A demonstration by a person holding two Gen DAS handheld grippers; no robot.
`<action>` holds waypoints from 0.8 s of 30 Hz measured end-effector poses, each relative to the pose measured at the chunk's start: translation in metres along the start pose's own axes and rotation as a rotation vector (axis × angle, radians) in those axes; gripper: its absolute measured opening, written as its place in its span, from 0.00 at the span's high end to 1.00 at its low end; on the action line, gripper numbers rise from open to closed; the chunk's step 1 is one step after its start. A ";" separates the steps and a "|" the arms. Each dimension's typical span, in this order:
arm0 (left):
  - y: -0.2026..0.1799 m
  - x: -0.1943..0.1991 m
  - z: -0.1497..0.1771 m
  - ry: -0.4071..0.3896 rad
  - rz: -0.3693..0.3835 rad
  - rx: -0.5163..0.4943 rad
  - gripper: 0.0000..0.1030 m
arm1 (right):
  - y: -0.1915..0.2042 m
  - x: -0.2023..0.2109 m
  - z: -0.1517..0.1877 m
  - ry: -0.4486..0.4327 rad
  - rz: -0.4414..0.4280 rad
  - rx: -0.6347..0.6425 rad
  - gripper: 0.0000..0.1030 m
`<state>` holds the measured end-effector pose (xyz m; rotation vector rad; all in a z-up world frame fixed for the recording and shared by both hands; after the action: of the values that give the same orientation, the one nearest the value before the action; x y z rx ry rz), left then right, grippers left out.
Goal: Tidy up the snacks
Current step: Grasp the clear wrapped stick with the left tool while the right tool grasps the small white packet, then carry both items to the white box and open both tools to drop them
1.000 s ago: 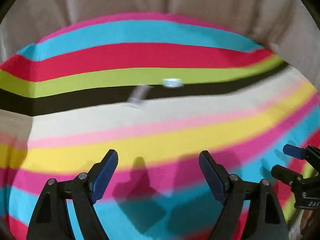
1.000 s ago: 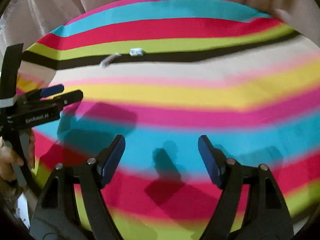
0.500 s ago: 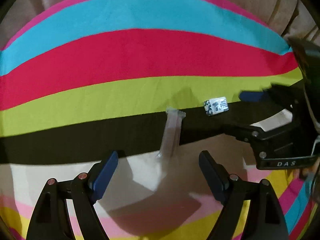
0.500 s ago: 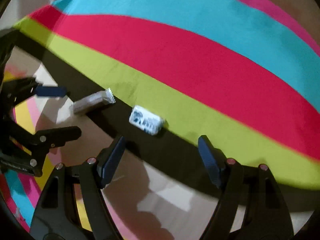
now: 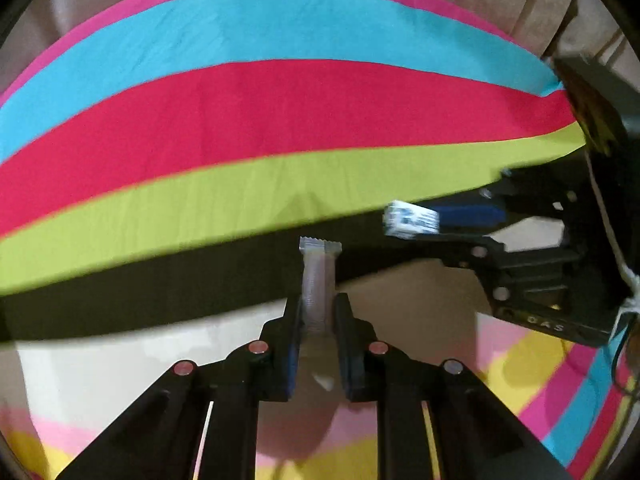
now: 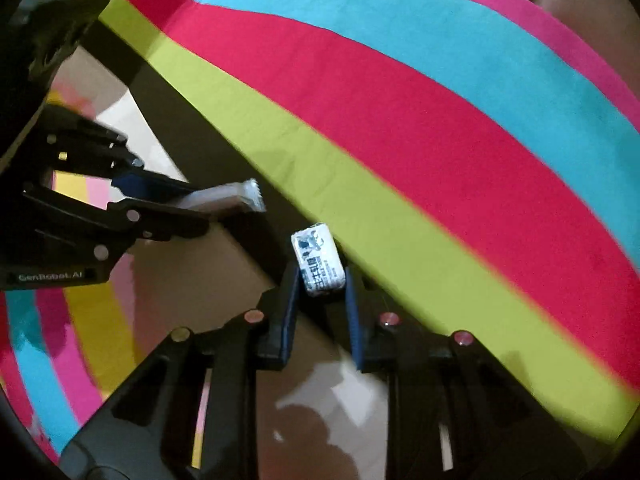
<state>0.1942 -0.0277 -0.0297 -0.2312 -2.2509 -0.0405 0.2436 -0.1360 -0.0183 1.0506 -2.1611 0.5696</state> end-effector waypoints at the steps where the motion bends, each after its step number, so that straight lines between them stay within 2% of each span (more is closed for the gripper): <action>1: -0.001 0.006 0.007 -0.004 -0.002 0.009 0.84 | 0.003 0.010 0.009 0.002 0.012 -0.048 0.76; 5: 0.000 0.041 0.040 -0.034 0.000 0.066 0.84 | 0.022 0.051 0.048 0.012 0.039 -0.217 0.75; 8: -0.012 0.075 0.069 -0.051 -0.015 0.074 0.84 | 0.050 0.091 0.086 0.014 0.053 -0.336 0.75; 10: -0.020 0.102 0.086 -0.087 -0.057 0.059 0.84 | 0.070 0.117 0.105 -0.009 0.060 -0.392 0.75; 13: -0.038 0.149 0.102 -0.172 -0.087 0.074 0.84 | 0.103 0.171 0.118 -0.098 0.100 -0.440 0.75; 17: -0.050 0.219 0.115 -0.333 -0.151 0.091 0.83 | 0.133 0.235 0.112 -0.264 0.156 -0.502 0.75; 19: -0.055 0.245 0.121 -0.395 -0.161 0.103 0.83 | 0.147 0.280 0.112 -0.347 0.206 -0.488 0.75; 22: -0.075 0.292 0.124 -0.501 -0.168 0.094 0.83 | 0.168 0.331 0.100 -0.448 0.240 -0.458 0.75; 24: -0.073 0.330 0.126 -0.561 -0.166 0.078 0.83 | 0.186 0.365 0.096 -0.506 0.258 -0.433 0.75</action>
<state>-0.1199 -0.0358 0.1471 -0.0091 -2.8199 0.0281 -0.1102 -0.2774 0.1601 0.7311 -2.7184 -0.0824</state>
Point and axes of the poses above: each gripper's, at about its wrist camera, not at the fingertips, and x roughly against the way its jaws point, y to its left, z to its underside, the point moved 3 cm from there along -x, roughly the way its jaws point, and after that the axes turned 4 degrees about -y, right-handed, at the moved point
